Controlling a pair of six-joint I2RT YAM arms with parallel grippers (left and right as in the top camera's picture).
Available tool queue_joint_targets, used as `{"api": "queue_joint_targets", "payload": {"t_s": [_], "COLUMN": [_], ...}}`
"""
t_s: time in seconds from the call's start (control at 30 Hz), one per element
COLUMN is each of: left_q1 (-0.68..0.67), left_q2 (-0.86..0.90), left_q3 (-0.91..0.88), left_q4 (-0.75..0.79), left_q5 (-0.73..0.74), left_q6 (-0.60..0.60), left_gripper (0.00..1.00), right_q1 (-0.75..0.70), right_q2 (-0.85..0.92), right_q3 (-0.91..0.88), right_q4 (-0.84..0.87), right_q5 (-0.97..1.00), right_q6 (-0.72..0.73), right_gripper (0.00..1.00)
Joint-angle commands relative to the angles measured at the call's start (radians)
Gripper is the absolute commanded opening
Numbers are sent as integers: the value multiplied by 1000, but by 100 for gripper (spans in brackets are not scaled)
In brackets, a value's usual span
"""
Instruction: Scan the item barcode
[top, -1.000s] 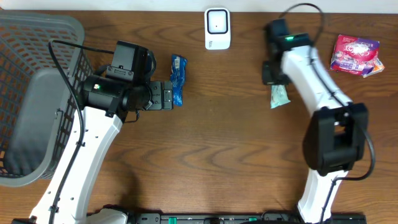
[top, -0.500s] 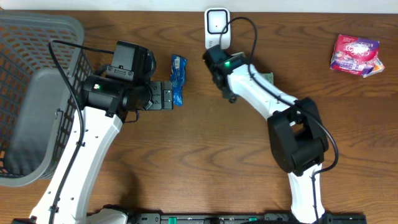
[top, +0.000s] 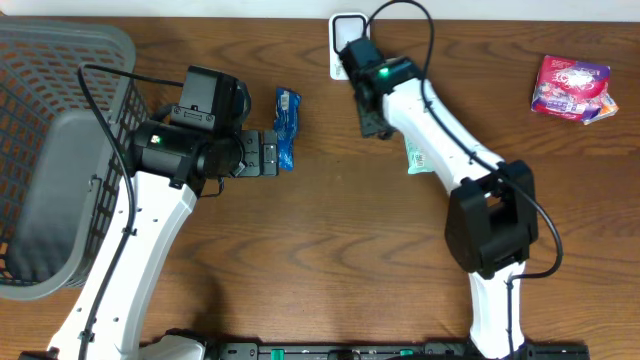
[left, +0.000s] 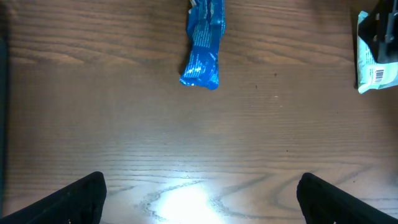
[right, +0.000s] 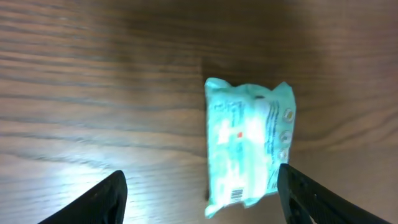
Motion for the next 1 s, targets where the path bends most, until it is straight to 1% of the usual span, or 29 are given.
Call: {"api": "queue_joint_targets", "payload": {"t_s": [0.0,0.1,0.2,0.3,0.4,0.53,0.6,0.63,0.7,0.73,0.83,0.97], "left_q1": [3,3,3,3,3,3,3,3,3,3,3,3], "left_q2": [1,1,1,1,1,1,1,1,1,1,1,1], "left_q3": [3,3,3,3,3,2,3,2,3,3,3,3], "left_q4": [-3,-3,-3,-3,-3,-3,-3,-3,-3,-3,-3,-3], "left_q5": [-10,-10,-10,-10,-10,-10,-10,-10,-10,-10,-10,-10], "left_q6": [14,14,14,14,14,14,14,14,14,14,14,14], "left_gripper": [98,98,98,98,98,98,98,98,98,98,98,98], "right_q1": [-12,-13,-13,-19,-32,-40,-40,-40,-44,-47,-65,-103], "right_q2": [-11,-11,-11,-11,-11,-11,-11,-11,-11,-12,-14,-16], "right_q3": [-64,-135,-203,-269,-331,-397,-416,-417,-416,-411,-361,-246], "right_q4": [37,89,137,195,249,297,306,305,304,304,270,188], "right_q5": [17,141,188,193,195,194,181,173,140,109,-45,-237], "right_q6": [-146,-147,-147,-146,-142,-126,-119,-106,-78,-78,-79,-84], "right_gripper": [75,79,79,77,72,63,50,35,9,1,1,1]}}
